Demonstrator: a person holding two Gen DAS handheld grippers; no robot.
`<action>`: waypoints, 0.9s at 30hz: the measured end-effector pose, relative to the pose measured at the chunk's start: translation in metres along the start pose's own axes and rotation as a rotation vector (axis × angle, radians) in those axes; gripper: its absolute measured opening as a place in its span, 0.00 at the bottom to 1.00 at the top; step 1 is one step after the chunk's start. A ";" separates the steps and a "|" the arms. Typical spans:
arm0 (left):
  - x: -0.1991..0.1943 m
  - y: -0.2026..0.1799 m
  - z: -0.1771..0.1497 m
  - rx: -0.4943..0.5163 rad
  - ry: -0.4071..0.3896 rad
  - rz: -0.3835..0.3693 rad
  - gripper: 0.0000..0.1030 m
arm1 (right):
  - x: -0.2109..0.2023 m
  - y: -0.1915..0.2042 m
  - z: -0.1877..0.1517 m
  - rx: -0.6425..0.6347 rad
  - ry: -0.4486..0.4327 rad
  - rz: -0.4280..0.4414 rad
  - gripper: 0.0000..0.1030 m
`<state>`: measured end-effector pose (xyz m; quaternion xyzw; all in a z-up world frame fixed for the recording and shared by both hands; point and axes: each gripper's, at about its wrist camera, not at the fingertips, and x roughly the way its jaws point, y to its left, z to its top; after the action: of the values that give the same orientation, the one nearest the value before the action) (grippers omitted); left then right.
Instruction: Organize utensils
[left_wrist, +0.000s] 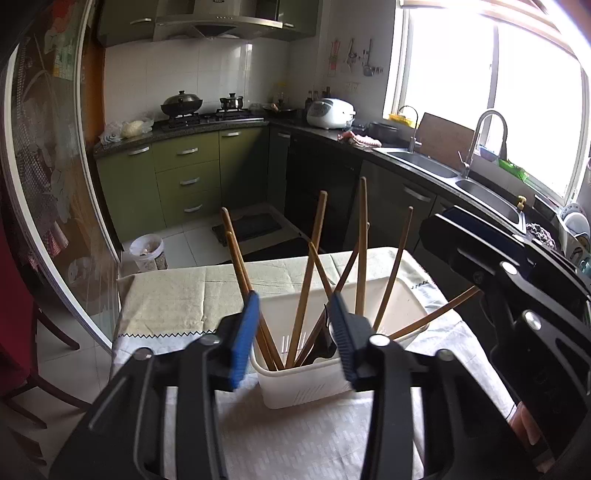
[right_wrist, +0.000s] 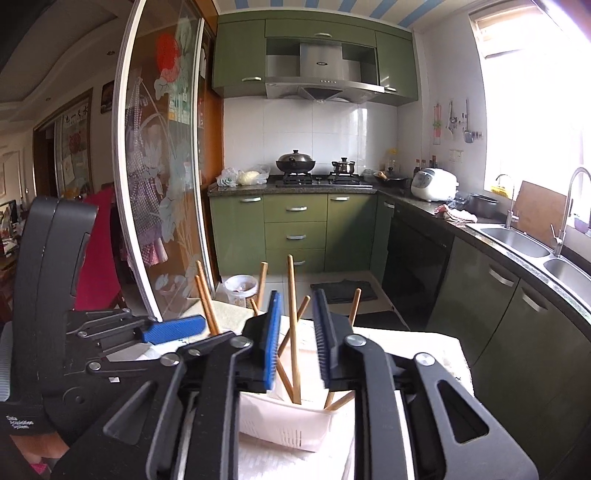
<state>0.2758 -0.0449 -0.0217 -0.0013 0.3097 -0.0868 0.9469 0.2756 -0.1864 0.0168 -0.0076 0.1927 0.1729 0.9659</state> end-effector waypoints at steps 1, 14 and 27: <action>-0.007 -0.001 -0.001 0.005 -0.019 0.007 0.51 | -0.006 0.000 0.000 0.002 -0.006 0.006 0.30; -0.063 0.002 -0.089 -0.005 -0.039 0.099 0.94 | -0.102 -0.009 -0.089 0.038 0.031 -0.051 0.96; -0.175 0.006 -0.149 -0.093 -0.141 0.210 0.94 | -0.225 0.000 -0.142 0.057 -0.065 -0.092 0.96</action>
<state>0.0505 -0.0025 -0.0398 -0.0189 0.2446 0.0276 0.9690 0.0285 -0.2729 -0.0303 0.0169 0.1656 0.1229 0.9784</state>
